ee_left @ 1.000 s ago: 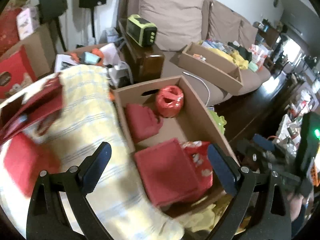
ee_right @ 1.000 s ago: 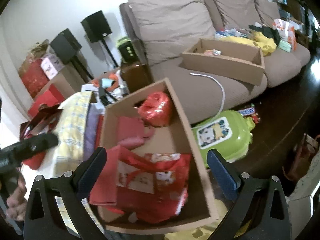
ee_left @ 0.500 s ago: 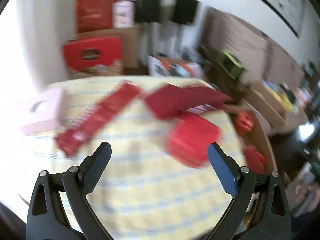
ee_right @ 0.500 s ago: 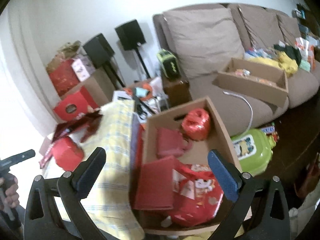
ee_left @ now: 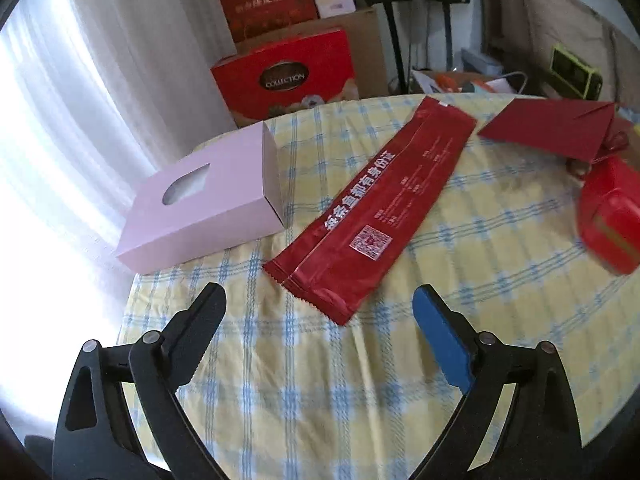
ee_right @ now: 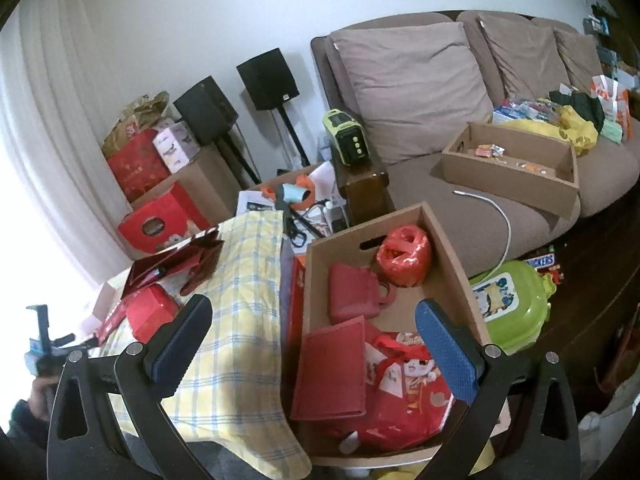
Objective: Organize objects
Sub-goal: 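Move the left tool over the long red tea packet on the table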
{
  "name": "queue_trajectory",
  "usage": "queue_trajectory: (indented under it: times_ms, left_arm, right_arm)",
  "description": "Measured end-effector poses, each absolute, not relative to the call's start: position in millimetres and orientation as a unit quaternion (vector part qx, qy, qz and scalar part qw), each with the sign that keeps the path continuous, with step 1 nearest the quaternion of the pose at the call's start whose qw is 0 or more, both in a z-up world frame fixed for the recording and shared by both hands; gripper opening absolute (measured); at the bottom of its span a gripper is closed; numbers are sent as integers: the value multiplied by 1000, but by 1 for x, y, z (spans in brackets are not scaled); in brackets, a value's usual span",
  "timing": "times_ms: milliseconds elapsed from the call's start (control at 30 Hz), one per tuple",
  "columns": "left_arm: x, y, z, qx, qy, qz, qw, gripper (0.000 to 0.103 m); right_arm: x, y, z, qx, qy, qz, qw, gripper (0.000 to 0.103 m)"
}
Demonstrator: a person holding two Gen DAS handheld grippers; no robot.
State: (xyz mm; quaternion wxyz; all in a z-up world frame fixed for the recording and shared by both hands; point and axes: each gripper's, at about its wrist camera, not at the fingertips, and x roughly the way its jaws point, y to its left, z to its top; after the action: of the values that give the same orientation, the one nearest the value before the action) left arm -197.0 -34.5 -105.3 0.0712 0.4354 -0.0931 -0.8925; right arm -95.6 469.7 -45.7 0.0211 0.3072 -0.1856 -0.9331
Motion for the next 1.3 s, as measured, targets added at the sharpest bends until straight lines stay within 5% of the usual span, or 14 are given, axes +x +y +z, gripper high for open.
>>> queue_trajectory:
  times_ms: [233, 367, 433, 567, 600, 633, 667, 900, 967, 1000, 1033, 1300]
  left_arm:
    - [-218, -33, -114, 441, -84, -893, 37, 94]
    - [-223, -31, -121, 448, -86, -890, 22, 81]
    - [-221, -33, -122, 455, -70, -888, 22, 55]
    - [-208, -26, -118, 461, -76, -884, 24, 37]
    - [-202, -22, -116, 462, -81, -883, 19, 27]
    - [-198, -20, -116, 472, -77, -878, 8, 7]
    - [-197, -19, -117, 486, -67, -871, -1, 0]
    - [-178, -14, -98, 501, -28, -865, -21, 4]
    - [-184, -15, -93, 485, -58, -872, 14, 20]
    - [-188, -17, -94, 485, -69, -871, 37, 45]
    - [-193, -22, -95, 484, -72, -870, 60, 57]
    - [-211, -44, -123, 478, -71, -874, 57, 77]
  right_arm:
    - [-102, 457, -57, 319, -173, -932, 17, 102]
    - [-106, 454, -68, 315, -185, -931, 10, 102]
    - [-108, 452, -73, 316, -187, -930, 11, 102]
    - [-113, 451, -85, 327, -184, -927, 8, 102]
    - [-113, 452, -88, 327, -186, -927, 6, 102]
    - [-114, 453, -91, 329, -190, -925, 4, 102]
    - [-116, 455, -96, 333, -196, -922, 2, 102]
    - [-118, 460, -104, 346, -209, -915, -6, 102]
    - [-118, 460, -105, 347, -210, -914, -7, 102]
    - [-118, 460, -105, 348, -211, -913, -7, 102]
    - [-118, 460, -106, 349, -212, -913, -7, 102]
    - [-117, 459, -105, 349, -205, -915, -11, 102]
